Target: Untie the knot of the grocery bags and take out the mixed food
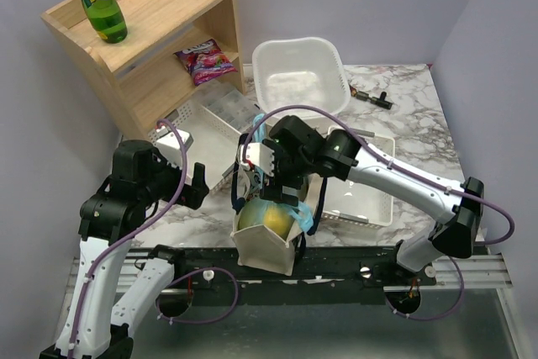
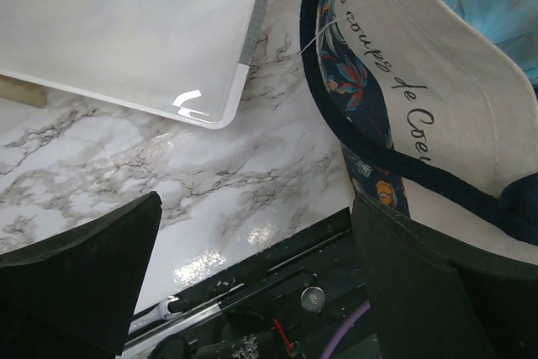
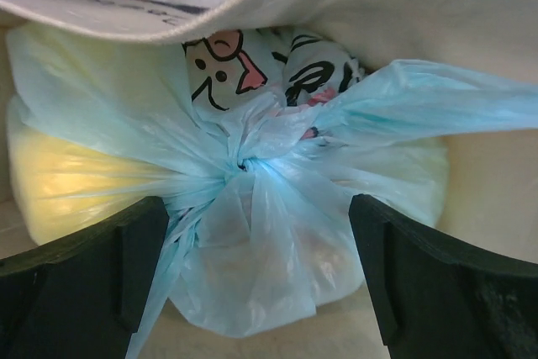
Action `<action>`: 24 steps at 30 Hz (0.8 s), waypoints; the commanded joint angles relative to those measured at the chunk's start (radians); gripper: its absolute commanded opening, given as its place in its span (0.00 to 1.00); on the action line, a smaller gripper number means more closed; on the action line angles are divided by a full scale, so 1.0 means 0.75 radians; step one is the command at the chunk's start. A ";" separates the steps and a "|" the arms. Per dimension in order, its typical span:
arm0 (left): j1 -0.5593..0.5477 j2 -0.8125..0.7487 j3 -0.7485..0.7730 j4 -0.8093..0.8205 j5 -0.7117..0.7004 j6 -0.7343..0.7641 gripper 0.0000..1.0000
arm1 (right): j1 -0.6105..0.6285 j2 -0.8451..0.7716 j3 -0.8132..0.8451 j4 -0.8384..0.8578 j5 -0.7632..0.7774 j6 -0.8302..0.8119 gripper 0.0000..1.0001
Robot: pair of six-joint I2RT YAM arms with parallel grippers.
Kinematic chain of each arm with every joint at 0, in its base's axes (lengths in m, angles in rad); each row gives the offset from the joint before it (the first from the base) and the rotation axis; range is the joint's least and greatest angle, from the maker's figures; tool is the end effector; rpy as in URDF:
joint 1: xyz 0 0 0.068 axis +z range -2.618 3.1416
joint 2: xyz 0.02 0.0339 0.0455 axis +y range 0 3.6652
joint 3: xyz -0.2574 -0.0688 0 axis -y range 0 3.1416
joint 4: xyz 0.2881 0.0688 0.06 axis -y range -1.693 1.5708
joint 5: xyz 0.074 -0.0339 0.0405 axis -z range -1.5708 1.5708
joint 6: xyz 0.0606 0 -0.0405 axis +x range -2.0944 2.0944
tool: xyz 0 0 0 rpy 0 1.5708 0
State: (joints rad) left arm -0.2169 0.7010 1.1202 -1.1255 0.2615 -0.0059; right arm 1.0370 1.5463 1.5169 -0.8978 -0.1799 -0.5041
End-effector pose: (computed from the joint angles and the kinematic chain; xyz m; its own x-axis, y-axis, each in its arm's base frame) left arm 0.1557 -0.0503 0.3656 -0.6362 0.1344 -0.7598 0.3962 0.9019 -0.1723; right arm 0.1859 0.3358 0.3154 0.0791 -0.8001 -0.5946 -0.9861 0.0248 -0.1645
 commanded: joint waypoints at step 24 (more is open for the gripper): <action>-0.005 -0.091 0.151 0.331 0.856 0.526 0.99 | -0.029 -0.183 0.188 0.231 0.016 0.181 0.01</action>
State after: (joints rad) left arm -0.2161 0.5926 1.1637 -0.9680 0.6949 0.2531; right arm 1.0252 1.4956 1.5333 -0.8104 -0.1833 -0.4145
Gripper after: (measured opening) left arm 0.984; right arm 0.029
